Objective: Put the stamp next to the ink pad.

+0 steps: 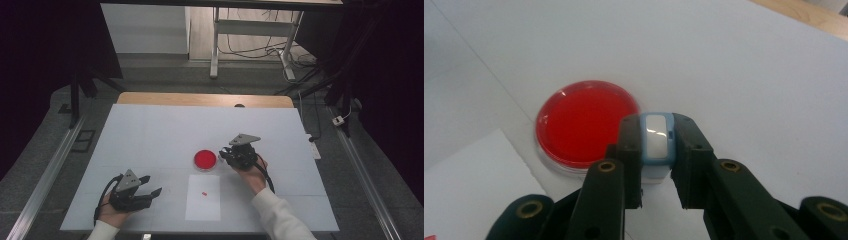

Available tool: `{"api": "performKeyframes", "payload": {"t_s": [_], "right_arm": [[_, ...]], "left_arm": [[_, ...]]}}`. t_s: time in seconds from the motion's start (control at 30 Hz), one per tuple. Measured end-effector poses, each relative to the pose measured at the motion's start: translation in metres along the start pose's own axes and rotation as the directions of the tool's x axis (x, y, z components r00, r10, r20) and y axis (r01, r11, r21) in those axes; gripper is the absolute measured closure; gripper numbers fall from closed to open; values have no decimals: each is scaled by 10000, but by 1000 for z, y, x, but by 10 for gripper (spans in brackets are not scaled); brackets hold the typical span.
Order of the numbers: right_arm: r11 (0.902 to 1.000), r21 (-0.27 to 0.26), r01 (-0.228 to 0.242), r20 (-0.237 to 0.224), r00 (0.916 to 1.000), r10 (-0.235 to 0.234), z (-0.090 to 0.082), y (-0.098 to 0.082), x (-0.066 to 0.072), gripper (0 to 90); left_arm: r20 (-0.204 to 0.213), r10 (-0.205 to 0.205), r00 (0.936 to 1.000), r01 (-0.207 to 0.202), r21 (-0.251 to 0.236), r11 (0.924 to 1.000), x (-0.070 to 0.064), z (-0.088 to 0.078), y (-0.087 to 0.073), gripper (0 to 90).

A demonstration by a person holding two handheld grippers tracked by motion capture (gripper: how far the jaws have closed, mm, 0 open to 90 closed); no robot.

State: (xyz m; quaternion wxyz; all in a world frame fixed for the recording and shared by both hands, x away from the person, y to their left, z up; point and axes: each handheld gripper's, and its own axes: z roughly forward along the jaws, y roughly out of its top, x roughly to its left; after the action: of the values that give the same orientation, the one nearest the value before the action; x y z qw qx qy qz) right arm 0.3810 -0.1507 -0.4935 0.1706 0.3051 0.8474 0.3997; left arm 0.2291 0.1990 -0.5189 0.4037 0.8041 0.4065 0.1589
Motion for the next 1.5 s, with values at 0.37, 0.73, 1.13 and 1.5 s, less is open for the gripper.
{"api": "performKeyframes", "payload": {"t_s": [0.37, 0.73, 1.13, 1.5], "right_arm": [[9995, 301, -32, 1, 10000, 32, 8, -4, -4, 747], [9969, -697, -364, -100, 9993, 358, -4, -3, -6, 466], [9917, -1279, -134, -327, 9994, 93, -35, -25, -2, 437], [9850, -1712, -230, -17, 9997, 231, -74, -63, -6, 444]], "left_arm": [[9, 52, 10000, -52, 59, 10000, 0, 1, 0, 372], [20, 31, 10000, -31, 18, 10000, 0, 1, 0, 370], [8, 46, 10000, -46, -24, 10000, 2, 1, 0, 368], [127, 162, 9998, -162, -30, 9999, 1, 6, 1, 367]]}}
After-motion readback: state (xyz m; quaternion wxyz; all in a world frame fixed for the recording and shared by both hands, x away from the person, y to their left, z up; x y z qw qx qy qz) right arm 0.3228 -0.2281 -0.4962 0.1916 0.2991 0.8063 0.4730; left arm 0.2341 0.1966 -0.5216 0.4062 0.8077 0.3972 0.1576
